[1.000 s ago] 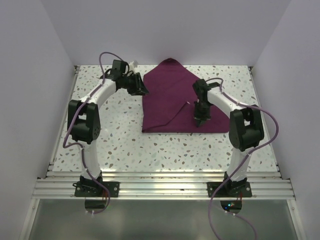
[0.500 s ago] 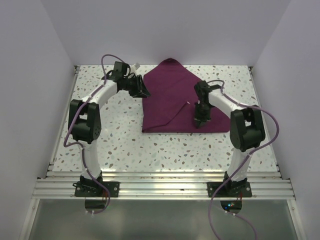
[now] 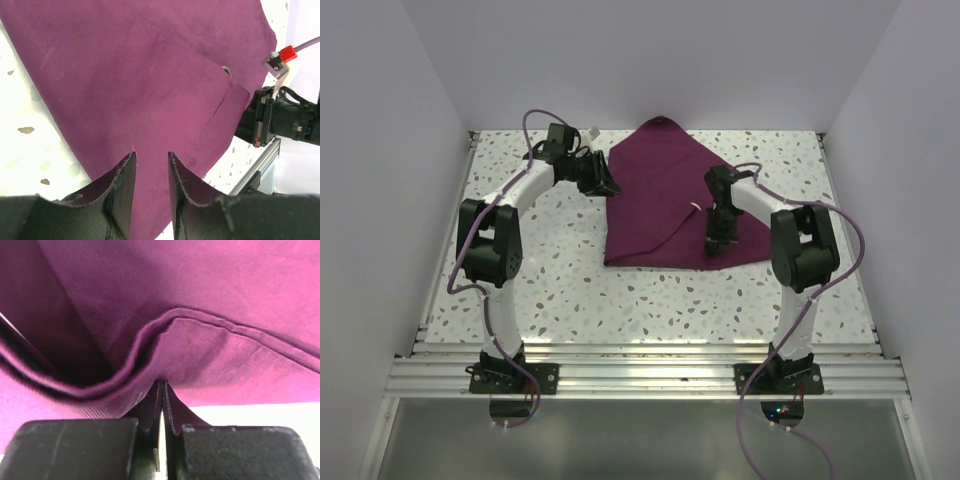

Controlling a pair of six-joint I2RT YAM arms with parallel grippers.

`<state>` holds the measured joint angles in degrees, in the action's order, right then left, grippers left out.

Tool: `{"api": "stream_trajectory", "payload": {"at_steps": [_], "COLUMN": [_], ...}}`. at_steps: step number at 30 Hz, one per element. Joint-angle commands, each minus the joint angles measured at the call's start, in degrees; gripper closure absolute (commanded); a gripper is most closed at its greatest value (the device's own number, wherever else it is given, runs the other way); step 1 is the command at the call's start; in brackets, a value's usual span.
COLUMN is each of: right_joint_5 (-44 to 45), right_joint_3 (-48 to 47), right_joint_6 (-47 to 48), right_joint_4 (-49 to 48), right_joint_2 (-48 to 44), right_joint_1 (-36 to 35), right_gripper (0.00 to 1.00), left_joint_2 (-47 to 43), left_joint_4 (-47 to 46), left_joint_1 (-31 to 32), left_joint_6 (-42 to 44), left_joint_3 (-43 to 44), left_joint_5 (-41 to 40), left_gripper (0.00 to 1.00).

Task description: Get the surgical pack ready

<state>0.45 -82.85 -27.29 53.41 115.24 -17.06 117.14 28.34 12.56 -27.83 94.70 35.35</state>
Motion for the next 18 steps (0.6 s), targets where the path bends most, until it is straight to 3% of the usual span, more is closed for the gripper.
{"api": "stream_trajectory", "payload": {"at_steps": [1, 11, 18], "right_joint_5": [2.4, 5.8, 5.9], "right_joint_3": [-1.6, 4.7, 6.7], "right_joint_6": [0.5, 2.5, 2.2], "right_joint_4": [1.0, -0.1, -2.0], "right_joint_2": [-4.6, -7.2, -3.8], "right_joint_1": [2.1, 7.9, 9.8], "right_gripper": [1.00, 1.00, 1.00], "left_joint_2": [-0.9, -0.5, -0.8], "left_joint_4": [0.0, 0.0, 0.7], "left_joint_1": [-0.3, -0.5, -0.9], "left_joint_6": [0.8, 0.6, 1.1], "left_joint_3": [1.5, 2.2, 2.5], "left_joint_5": [1.6, 2.1, 2.3], "left_gripper": [0.65, 0.65, 0.65]}}
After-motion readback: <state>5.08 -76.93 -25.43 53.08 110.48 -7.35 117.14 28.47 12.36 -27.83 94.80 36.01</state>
